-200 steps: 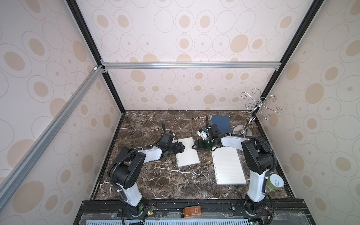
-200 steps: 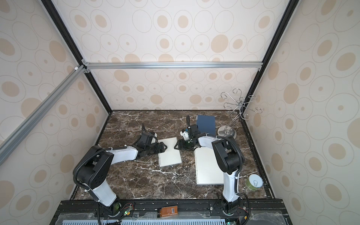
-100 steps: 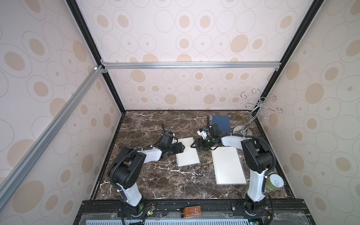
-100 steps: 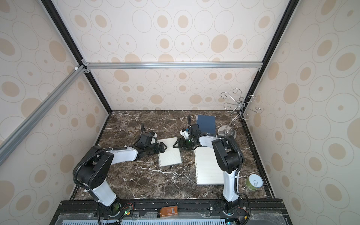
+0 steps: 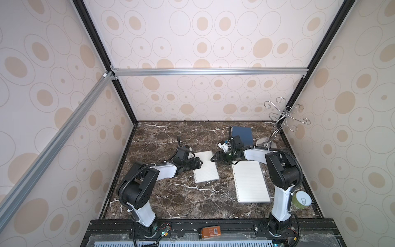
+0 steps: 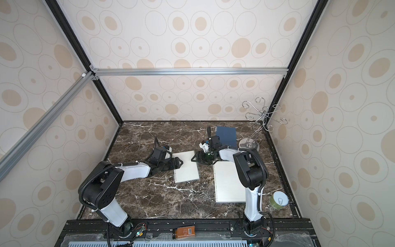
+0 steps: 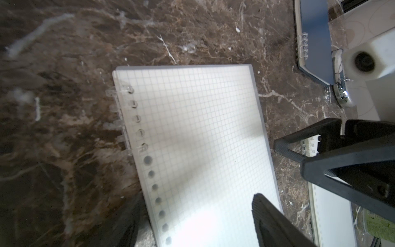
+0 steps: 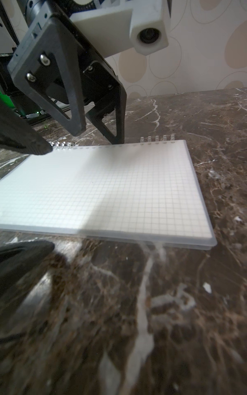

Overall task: Tear off pages from different notebooks
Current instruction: Open the notebook at the center of the board.

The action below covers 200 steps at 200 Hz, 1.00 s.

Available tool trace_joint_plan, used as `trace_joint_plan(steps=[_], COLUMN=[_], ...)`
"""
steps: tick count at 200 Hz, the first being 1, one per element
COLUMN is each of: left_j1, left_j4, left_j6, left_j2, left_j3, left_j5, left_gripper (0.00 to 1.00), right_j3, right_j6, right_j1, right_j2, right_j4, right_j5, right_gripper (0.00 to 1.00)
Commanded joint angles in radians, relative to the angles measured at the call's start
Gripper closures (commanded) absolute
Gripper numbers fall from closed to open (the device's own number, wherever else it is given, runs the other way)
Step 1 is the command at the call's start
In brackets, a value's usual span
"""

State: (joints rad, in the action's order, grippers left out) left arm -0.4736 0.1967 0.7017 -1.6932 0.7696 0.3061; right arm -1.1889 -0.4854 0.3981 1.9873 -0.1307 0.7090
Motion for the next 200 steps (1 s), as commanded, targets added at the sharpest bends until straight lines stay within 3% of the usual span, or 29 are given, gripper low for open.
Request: trace_joint_plan(steps=[1, 97, 200], left_j1=[-0.009, -0.017, -0.017], left_j4=[-0.038, -0.036, -0.034], left_j6=[0.003, 0.004, 0.006], left_j2=[0.017, 0.018, 0.022], left_j3=[-0.016, -0.027, -0.033], left_j5=[0.011, 0.017, 0.008], left_gripper=[0.19, 0.21, 0.21], right_j3=[0.015, 0.024, 0.066], right_j6=[-0.013, -0.080, -0.082], right_j1=[0.000, -0.001, -0.001], right_j2=[0.032, 0.056, -0.061], right_j4=[0.020, 0.125, 0.103], right_j5=[0.027, 0.130, 0.108], right_gripper=[0.34, 0.34, 0.34])
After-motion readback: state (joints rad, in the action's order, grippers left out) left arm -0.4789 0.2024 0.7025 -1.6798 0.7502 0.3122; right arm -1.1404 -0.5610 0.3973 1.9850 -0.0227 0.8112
